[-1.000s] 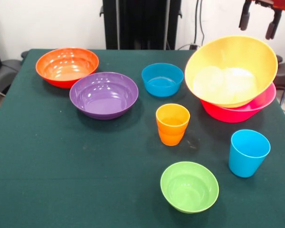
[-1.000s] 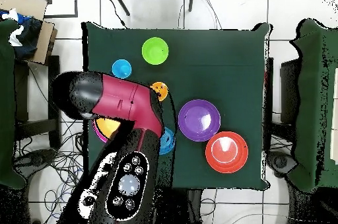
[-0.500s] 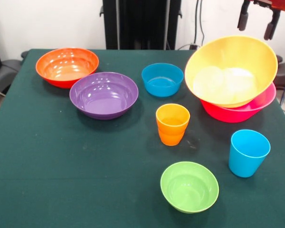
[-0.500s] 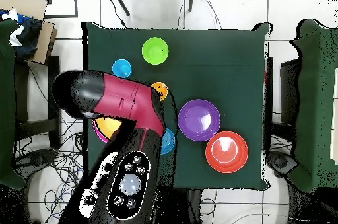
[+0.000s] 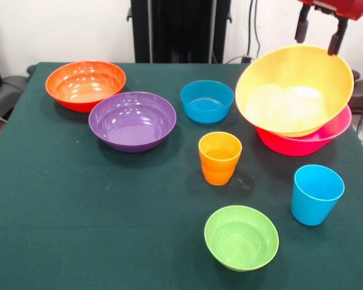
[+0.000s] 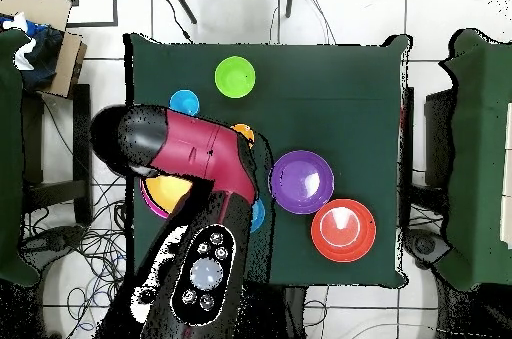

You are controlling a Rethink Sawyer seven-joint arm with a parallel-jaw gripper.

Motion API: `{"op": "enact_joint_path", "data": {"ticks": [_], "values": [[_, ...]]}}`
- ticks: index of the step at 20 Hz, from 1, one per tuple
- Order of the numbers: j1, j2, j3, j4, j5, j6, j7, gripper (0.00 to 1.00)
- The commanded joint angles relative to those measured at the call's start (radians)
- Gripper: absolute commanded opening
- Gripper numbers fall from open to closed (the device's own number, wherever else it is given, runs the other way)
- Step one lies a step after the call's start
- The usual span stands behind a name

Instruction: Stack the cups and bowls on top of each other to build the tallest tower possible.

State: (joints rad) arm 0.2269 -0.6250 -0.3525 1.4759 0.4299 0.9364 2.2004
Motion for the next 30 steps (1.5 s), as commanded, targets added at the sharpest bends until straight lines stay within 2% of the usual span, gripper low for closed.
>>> {"op": "enact_joint_path", "data": {"ticks": [1, 8, 20, 25, 30], "values": [[-0.030, 0.091, 0.071, -0.020, -0.023, -0.058, 0.161, 1.00], [-0.031, 0.115, 0.073, -0.041, -0.022, -0.077, 0.160, 1.00], [-0.032, 0.119, 0.080, -0.018, -0.015, -0.116, 0.144, 1.00], [-0.033, 0.124, 0.082, -0.028, -0.016, -0.108, 0.145, 1.00], [-0.025, 0.113, 0.070, -0.045, -0.021, -0.060, 0.159, 1.00]]}}
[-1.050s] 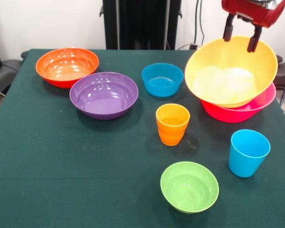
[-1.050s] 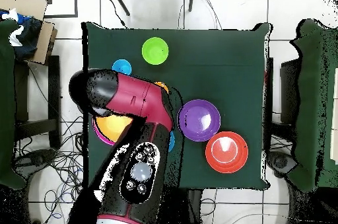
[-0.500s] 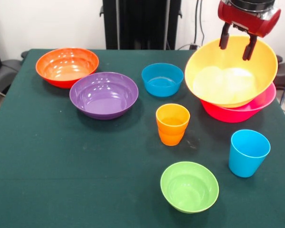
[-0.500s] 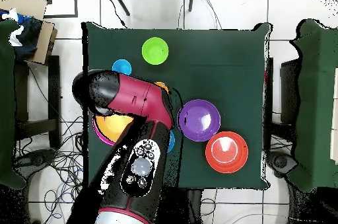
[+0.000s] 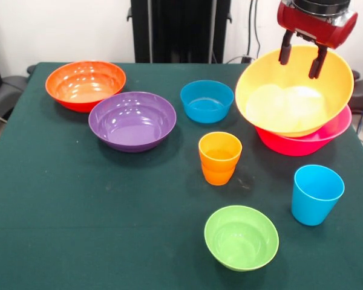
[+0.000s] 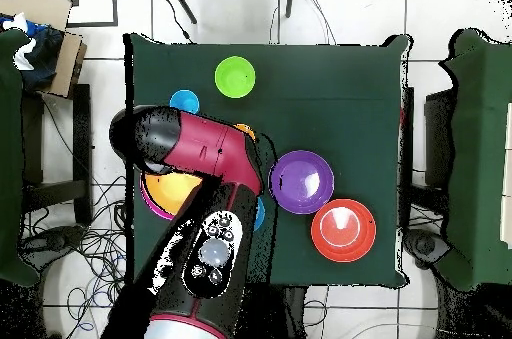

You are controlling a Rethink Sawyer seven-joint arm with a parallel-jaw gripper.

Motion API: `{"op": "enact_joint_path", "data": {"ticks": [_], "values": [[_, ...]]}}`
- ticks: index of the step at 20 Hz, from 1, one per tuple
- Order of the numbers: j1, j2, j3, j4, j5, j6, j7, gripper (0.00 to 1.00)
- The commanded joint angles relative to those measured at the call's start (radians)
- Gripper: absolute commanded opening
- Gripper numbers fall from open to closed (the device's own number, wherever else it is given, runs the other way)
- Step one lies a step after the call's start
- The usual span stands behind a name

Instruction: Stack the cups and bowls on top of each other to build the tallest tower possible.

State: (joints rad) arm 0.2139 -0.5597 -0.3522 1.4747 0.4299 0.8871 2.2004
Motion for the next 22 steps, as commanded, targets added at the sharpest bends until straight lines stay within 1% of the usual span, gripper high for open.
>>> {"op": "enact_joint_path", "data": {"ticks": [1, 3, 7, 10, 15, 22], "values": [[-0.012, 0.052, 0.068, -0.059, -0.025, 0.006, 0.161, 1.00], [-0.015, 0.060, 0.066, -0.080, -0.029, 0.021, 0.160, 1.00], [-0.003, 0.068, 0.063, -0.080, -0.026, -0.001, 0.176, 1.00], [-0.002, 0.063, 0.064, -0.067, -0.023, -0.015, 0.174, 1.00], [-0.004, 0.022, 0.072, -0.001, -0.010, -0.042, 0.159, 1.00], [-0.016, -0.003, 0.078, 0.022, -0.008, -0.034, 0.139, 1.00]]}}
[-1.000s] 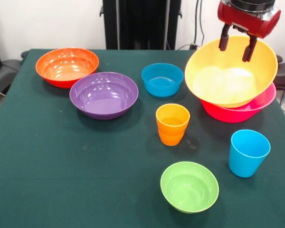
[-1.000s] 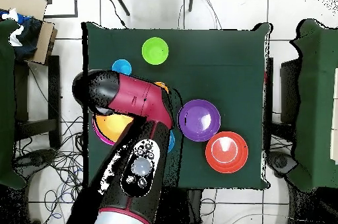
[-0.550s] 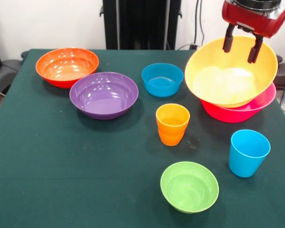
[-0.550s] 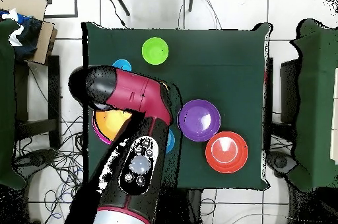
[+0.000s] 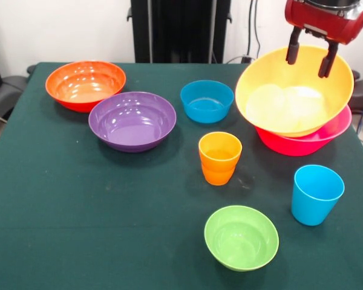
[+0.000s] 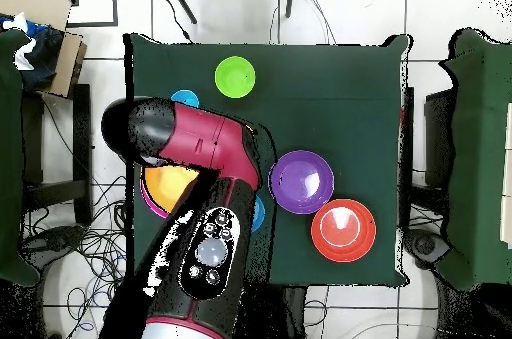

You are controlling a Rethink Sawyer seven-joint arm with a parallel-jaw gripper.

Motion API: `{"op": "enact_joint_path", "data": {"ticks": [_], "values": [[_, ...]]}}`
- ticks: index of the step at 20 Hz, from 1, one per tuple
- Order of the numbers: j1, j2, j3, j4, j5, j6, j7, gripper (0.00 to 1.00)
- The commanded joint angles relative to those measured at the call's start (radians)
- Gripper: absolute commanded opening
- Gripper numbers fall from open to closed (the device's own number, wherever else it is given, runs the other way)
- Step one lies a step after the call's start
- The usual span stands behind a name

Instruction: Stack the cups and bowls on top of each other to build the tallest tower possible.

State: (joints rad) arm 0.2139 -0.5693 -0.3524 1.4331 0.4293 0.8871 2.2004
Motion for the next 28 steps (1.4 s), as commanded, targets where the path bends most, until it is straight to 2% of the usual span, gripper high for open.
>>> {"op": "enact_joint_path", "data": {"ticks": [1, 6, 10, 15, 21, 28], "values": [[-0.017, 0.003, 0.079, 0.065, -0.007, -0.031, 0.139, 1.00], [-0.030, -0.018, 0.071, 0.056, -0.016, 0.016, 0.124, 1.00], [-0.064, -0.002, 0.066, 0.001, -0.041, 0.063, 0.094, 1.00], [-0.101, 0.082, 0.077, -0.074, -0.067, 0.010, 0.070, 1.00], [-0.116, 0.155, 0.074, -0.151, -0.086, -0.038, 0.073, 1.00], [-0.111, 0.188, 0.066, -0.156, -0.090, -0.106, 0.079, 1.00]]}}
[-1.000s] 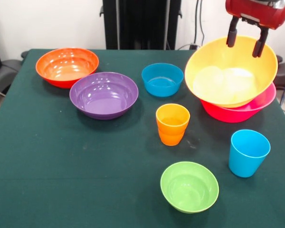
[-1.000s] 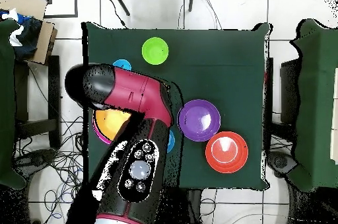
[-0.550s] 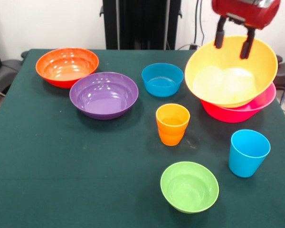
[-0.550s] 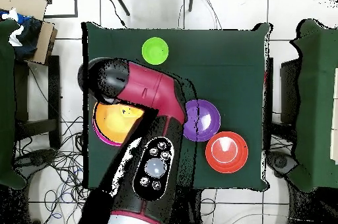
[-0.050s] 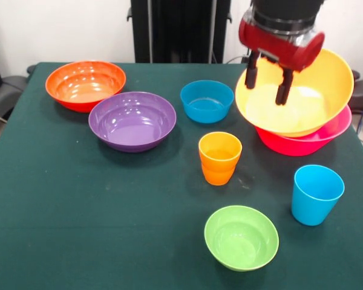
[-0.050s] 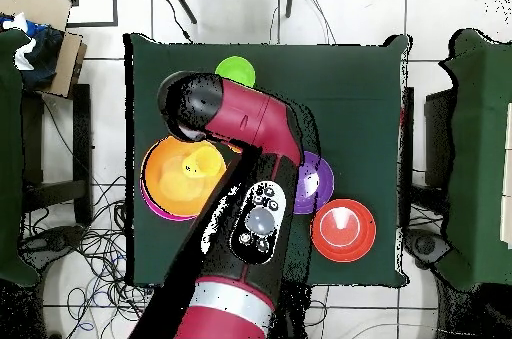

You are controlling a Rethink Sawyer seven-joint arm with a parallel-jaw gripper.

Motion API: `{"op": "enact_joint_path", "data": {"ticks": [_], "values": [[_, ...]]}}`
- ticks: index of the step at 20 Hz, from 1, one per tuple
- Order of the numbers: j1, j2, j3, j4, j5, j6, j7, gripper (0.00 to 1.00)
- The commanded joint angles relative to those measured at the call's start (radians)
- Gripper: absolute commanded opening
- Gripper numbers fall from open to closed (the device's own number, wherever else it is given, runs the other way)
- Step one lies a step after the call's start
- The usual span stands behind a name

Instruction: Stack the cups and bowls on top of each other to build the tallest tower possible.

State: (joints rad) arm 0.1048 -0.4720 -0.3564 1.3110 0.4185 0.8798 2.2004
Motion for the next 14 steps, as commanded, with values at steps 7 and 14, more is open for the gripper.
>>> {"op": "enact_joint_path", "data": {"ticks": [7, 14], "values": [[0.010, 0.095, 0.061, -0.014, -0.075, -0.135, 0.083, 1.00], [0.006, 0.099, 0.065, 0.001, -0.070, -0.169, 0.077, 1.00]]}}
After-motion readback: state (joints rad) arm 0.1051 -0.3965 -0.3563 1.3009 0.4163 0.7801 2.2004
